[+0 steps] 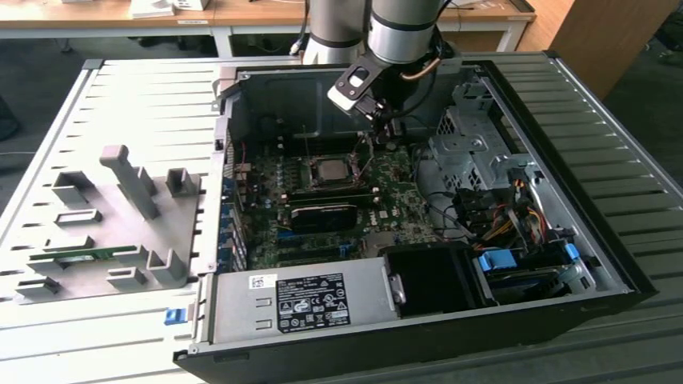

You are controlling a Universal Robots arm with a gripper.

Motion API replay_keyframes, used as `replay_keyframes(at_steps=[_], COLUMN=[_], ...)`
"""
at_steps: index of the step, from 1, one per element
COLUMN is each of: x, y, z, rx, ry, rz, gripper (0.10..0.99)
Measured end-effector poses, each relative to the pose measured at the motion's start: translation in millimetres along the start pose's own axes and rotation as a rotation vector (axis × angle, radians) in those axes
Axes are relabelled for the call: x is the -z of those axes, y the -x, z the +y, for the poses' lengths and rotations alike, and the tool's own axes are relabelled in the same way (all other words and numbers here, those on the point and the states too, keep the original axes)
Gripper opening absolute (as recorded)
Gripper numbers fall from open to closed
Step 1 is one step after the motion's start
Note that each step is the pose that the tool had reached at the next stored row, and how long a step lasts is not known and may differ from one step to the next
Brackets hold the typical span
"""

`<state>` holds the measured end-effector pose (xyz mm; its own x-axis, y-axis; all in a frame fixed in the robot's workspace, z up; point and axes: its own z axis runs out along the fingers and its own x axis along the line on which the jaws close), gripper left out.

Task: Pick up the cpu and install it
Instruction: 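Close the cpu cover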

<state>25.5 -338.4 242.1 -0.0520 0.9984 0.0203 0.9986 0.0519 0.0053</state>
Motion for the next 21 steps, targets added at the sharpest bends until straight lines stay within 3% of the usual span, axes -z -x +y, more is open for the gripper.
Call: replay_keyframes(at_steps=[21], x=[-0.4], y=[-0.3], z=[-5.8], rx=[0.000], ry=[0.000], rz=[0.0000], gripper=[0.122])
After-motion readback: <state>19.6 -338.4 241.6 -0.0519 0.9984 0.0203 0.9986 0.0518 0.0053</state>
